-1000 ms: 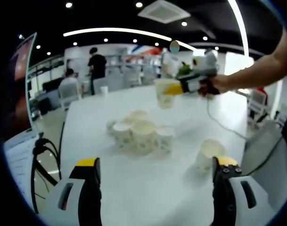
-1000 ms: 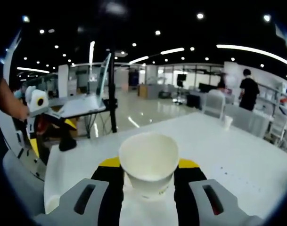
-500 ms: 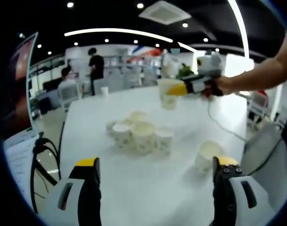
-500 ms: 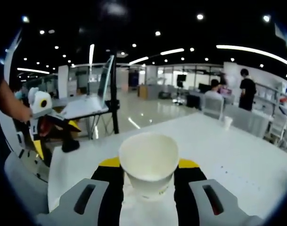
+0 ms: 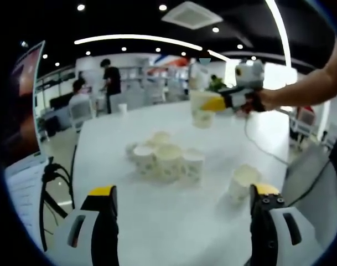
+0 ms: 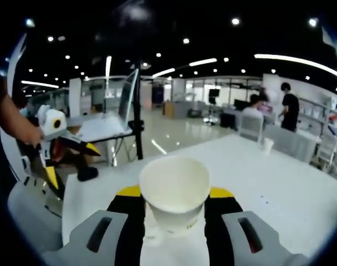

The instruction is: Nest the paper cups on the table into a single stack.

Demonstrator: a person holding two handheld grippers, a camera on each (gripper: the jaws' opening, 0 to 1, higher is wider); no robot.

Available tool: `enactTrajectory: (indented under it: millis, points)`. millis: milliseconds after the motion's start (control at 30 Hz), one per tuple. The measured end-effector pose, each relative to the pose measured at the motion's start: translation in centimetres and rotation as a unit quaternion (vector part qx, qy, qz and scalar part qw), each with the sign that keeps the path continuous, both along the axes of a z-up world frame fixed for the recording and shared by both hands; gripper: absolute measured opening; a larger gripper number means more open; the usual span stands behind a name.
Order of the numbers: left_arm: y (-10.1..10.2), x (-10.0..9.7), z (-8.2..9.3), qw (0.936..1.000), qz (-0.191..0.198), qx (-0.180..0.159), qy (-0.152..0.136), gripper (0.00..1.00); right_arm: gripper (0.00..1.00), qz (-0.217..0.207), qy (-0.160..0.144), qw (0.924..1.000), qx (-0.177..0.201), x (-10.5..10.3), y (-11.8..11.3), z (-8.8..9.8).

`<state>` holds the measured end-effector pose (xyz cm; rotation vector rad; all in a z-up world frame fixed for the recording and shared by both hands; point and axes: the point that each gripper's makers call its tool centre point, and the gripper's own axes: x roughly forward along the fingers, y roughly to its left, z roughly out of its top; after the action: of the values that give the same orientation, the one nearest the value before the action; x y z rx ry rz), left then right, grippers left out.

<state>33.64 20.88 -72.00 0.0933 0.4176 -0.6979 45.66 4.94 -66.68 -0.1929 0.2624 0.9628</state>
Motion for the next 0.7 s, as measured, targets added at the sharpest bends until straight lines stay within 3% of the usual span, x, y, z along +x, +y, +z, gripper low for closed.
enactTrajectory:
  millis: [700]
  points:
    - [-0.6,-0.1,0.2,1.0000,-0.001,-0.004,-0.004,0.98,0.39,0.001,0.002,0.9998,0.018,-2.7,0.0,1.3]
